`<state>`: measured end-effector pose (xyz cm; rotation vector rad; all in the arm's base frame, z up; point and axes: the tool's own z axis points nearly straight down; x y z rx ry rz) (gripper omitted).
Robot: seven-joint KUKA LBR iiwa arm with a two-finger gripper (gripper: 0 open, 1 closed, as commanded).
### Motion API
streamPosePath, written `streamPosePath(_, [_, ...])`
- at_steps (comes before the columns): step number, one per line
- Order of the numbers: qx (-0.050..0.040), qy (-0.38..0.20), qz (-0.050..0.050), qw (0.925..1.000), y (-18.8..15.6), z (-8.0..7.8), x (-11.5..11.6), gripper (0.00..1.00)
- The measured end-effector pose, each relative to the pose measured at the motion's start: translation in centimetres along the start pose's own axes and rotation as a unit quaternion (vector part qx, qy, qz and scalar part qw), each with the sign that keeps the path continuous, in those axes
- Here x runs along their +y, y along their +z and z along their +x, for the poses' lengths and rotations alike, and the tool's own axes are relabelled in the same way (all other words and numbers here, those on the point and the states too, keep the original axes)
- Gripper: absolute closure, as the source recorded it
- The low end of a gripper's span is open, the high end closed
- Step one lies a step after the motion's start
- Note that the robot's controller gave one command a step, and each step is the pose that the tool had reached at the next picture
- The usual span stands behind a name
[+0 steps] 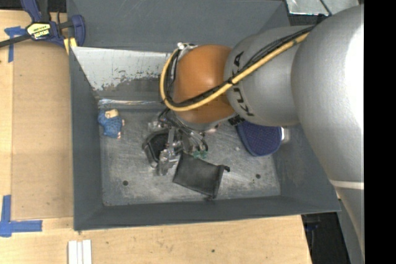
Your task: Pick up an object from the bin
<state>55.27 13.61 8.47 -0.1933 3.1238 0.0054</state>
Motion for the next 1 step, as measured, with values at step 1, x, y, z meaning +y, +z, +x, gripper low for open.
streamPosePath(1, [0.0040,0.004,0.001,1.0000,-16.79,-0.38,-0.48,1.00])
